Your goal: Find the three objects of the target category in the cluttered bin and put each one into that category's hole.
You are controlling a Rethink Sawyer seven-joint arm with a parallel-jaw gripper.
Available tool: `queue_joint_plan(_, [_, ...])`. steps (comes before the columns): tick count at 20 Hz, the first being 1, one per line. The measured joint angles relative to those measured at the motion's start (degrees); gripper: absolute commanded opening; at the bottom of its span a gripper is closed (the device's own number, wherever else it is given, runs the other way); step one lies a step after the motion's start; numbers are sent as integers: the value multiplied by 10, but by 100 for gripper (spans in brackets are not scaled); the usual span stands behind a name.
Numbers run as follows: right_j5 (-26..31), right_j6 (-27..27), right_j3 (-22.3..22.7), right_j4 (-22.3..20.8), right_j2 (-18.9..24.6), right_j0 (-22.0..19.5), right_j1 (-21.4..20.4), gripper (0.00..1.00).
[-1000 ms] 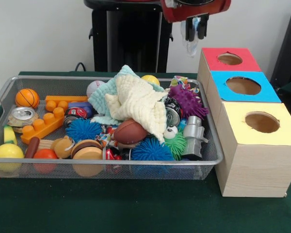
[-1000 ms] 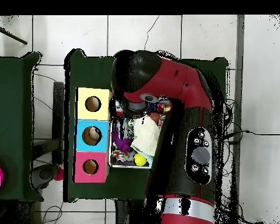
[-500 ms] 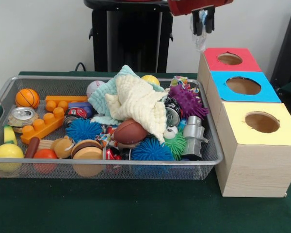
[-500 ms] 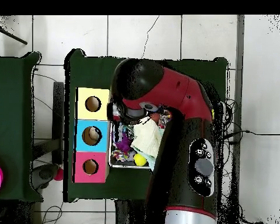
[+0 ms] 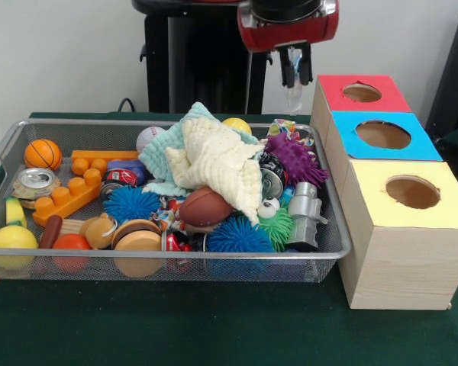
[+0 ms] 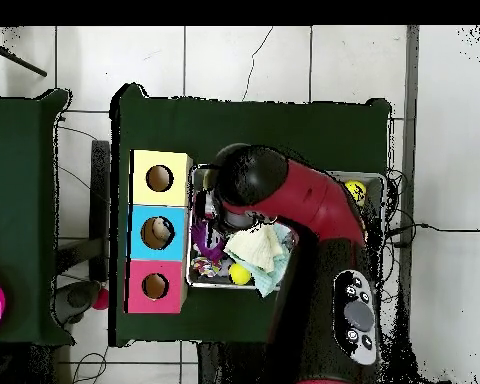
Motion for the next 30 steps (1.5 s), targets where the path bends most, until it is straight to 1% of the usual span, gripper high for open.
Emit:
queue_joint_plan(3, [-38,0,35,17,3,-8,-4,0])
queue_joint_plan(5, [-64,0,68,39,8,-15,-6,0])
queue_joint_plan(8, [-70,0,93,55,12,-19,-7,0])
queue_joint_plan(12, [-70,0,118,66,14,-17,-11,0])
queue_joint_plan(17, [-70,0,135,70,14,-13,-18,0])
queue_joint_plan(22, [-70,0,138,74,14,-5,-27,0])
queue_joint_plan(24, [-70,0,138,81,13,-1,-30,0])
queue_joint_plan(30, [-70,0,146,122,16,12,-32,0])
